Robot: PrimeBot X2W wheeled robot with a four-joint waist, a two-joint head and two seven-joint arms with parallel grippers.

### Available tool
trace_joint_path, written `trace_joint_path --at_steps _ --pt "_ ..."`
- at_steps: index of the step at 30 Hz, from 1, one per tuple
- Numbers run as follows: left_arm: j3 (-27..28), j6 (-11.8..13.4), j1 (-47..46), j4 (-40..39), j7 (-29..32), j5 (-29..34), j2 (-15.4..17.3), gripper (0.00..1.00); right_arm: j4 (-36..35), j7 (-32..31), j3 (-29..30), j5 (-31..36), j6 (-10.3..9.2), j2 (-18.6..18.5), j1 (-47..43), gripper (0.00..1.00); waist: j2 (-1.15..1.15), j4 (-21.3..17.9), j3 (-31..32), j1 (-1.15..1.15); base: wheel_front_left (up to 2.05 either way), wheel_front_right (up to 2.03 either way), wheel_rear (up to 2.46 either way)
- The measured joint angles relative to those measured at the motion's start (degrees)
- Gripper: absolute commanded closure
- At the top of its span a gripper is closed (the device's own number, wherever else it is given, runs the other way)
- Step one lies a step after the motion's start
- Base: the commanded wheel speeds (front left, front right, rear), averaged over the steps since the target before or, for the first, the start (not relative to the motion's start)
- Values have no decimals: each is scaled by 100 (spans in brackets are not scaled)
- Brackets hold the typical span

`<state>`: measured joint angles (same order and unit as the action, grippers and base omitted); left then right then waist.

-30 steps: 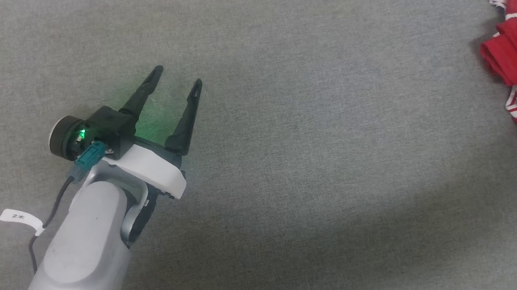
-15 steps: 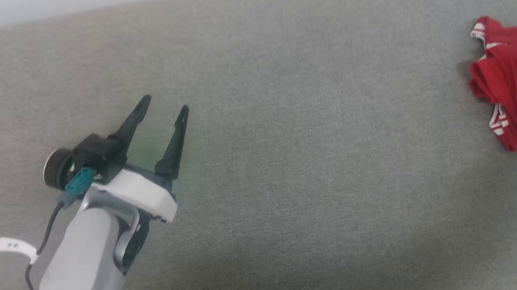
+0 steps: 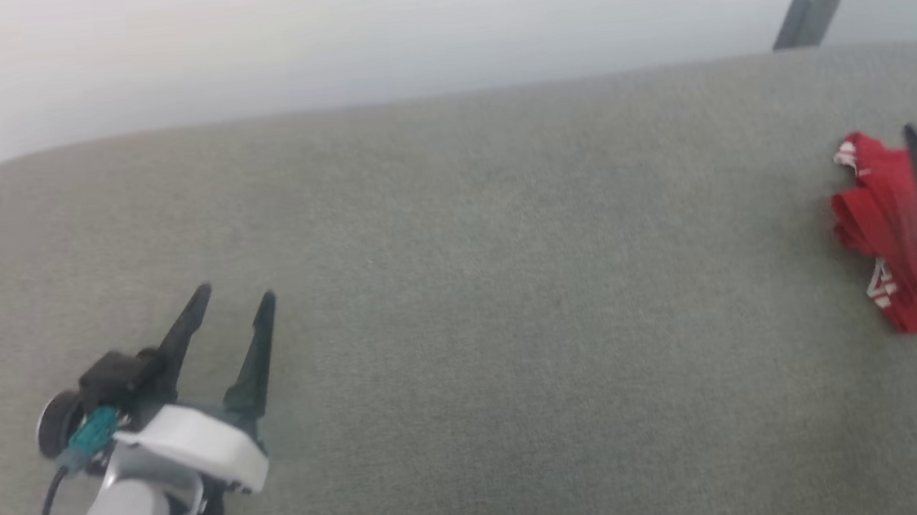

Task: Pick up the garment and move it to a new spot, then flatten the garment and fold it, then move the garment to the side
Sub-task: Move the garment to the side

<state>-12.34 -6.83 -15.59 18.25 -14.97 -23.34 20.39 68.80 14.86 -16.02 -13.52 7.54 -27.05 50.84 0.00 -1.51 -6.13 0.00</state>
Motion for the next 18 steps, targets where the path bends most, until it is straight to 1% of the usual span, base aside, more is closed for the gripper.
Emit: trace_joint_path --at_steps 5,9,10,11,14,15,16,18 --pt "168 32 399 -116 0 -36 57 0 -510 9 158 -51 0 104 -526 0 0 190 350 0 0 0 0" --pt "276 60 680 -153 0 -62 101 0 -1005 8 398 14 0 232 -1028 0 0 340 584 0 0 0 0" --pt "276 60 680 -153 0 -62 101 0 -1005 8 398 14 0 232 -1028 0 0 340 584 0 0 0 0" --pt "359 103 818 -212 0 -87 110 0 -1292 9 548 108 0 338 -1277 0 0 408 675 0 0 0 0" --pt "448 151 1005 -296 0 -88 120 0 -1688 9 767 265 0 489 -1664 0 0 483 777 0 0 0 0" --pt "448 151 1005 -296 0 -88 120 0 -1688 9 767 265 0 489 -1664 0 0 483 777 0 0 0 0" --pt "523 160 1111 -336 0 -122 123 0 -1951 10 937 368 0 584 -1905 0 0 512 827 0 0 0 0" --pt "586 177 1218 -381 -1 -129 127 0 -2202 9 1093 465 0 695 -2138 0 0 530 864 0 0 0 0"
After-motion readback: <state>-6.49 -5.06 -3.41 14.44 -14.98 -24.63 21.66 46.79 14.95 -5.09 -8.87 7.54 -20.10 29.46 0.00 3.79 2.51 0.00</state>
